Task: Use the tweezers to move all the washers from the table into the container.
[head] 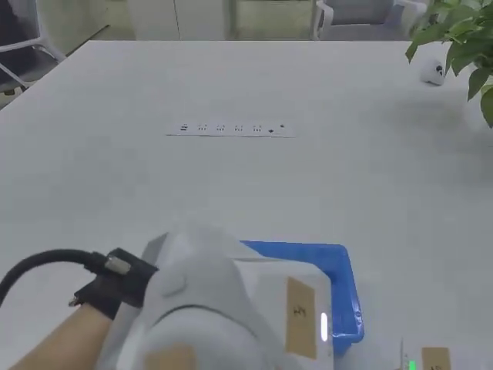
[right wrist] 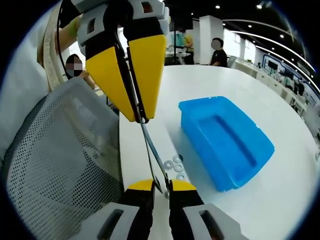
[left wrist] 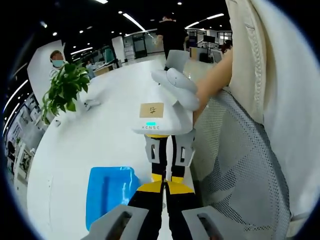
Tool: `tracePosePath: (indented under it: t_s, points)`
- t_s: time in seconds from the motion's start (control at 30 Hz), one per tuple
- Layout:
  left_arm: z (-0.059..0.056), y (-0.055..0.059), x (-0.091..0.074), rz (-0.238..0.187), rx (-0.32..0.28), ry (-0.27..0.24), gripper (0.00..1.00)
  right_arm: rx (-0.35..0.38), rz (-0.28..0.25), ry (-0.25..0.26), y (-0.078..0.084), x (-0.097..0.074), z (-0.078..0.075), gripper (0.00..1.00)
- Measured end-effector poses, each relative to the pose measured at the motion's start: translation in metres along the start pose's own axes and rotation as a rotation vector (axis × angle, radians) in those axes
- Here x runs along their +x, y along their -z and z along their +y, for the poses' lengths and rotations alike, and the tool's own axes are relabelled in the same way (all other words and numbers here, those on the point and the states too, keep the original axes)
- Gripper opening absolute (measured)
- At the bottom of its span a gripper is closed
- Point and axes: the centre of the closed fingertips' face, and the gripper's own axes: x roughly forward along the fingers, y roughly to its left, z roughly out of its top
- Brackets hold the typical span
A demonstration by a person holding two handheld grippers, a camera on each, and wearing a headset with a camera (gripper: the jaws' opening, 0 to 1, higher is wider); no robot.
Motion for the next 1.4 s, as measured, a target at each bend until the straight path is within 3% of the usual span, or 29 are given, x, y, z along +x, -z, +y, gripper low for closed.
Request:
tracePosePath:
  t_s: [0.37, 0.5, 0.87, 1.07, 1.13, 1.17, 1.27, 1.3, 1.4]
  points:
    - [0.000, 0.002, 0.006, 0.025, 0.018, 0.014, 0.00, 0.017, 0.005, -0.003, 0.007, 0.003, -0.002, 0.07]
    - [0.001, 0.000, 0.007, 0.022, -0.013, 0.028, 0.00, 0.024, 0.002, -0.006, 0.006, 0.003, -0.002, 0.08]
    - [0.004, -0.009, 0.015, 0.029, -0.029, 0.064, 0.00, -0.012, -0.053, -0.005, -0.019, -0.027, -0.002, 0.09]
    - [0.008, -0.004, 0.017, 0.008, -0.070, 0.052, 0.00, 0.013, -0.061, -0.020, -0.019, -0.019, -0.003, 0.04]
    - [0.010, -0.003, 0.017, -0.039, -0.115, 0.028, 0.00, 0.025, -0.062, -0.019, -0.021, -0.019, -0.004, 0.03]
    - [0.012, -0.005, 0.015, -0.085, -0.176, 0.010, 0.03, 0.024, -0.055, -0.014, -0.022, -0.019, -0.005, 0.03]
    - [0.018, -0.001, 0.004, -0.181, -0.321, -0.050, 0.22, 0.035, -0.053, -0.009, -0.022, -0.018, -0.005, 0.02]
    - [0.020, 0.003, 0.000, -0.198, -0.364, -0.076, 0.28, 0.045, -0.055, -0.001, -0.022, -0.018, -0.006, 0.02]
    - [0.026, 0.031, -0.020, -0.225, -0.475, -0.236, 0.34, 0.093, -0.077, 0.025, -0.022, -0.020, -0.010, 0.02]
